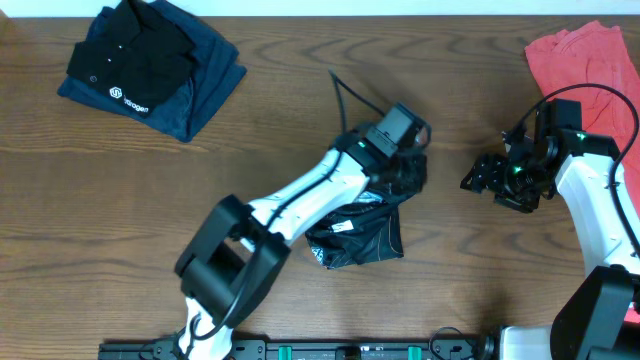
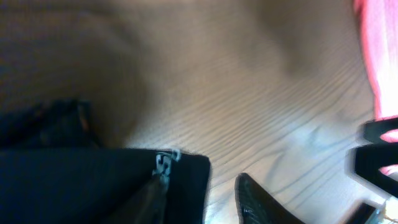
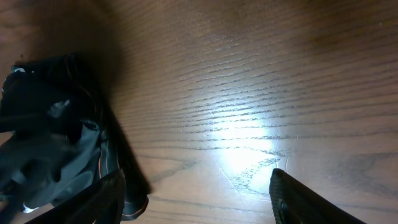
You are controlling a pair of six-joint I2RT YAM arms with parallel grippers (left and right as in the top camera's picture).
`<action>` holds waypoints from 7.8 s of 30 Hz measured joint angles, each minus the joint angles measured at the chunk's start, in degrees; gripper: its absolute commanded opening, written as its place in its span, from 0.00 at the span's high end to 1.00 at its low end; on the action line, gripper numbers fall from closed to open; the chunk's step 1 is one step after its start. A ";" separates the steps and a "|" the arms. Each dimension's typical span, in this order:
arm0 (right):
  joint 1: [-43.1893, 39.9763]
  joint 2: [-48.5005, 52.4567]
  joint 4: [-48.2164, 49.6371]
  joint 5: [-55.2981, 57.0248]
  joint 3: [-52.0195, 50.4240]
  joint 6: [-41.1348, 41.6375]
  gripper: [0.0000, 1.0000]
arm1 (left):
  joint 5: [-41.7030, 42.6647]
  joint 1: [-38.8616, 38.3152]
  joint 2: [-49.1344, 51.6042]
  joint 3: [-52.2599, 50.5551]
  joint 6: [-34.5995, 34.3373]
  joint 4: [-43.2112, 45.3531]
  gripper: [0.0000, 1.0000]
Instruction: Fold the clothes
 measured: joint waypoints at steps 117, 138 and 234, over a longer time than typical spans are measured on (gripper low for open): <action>-0.04 0.02 5.55 -0.50 0.00 0.70 0.27 | 1.44 -0.76 -27.28 -14.27 6.27 -19.98 0.40; -0.04 0.02 7.39 -5.29 0.00 2.99 0.28 | 6.16 5.35 -10.51 -12.22 1.49 -5.60 0.31; -0.04 0.02 3.76 -3.17 -0.11 2.73 0.28 | -2.56 5.29 -4.22 -8.81 -37.05 6.91 0.48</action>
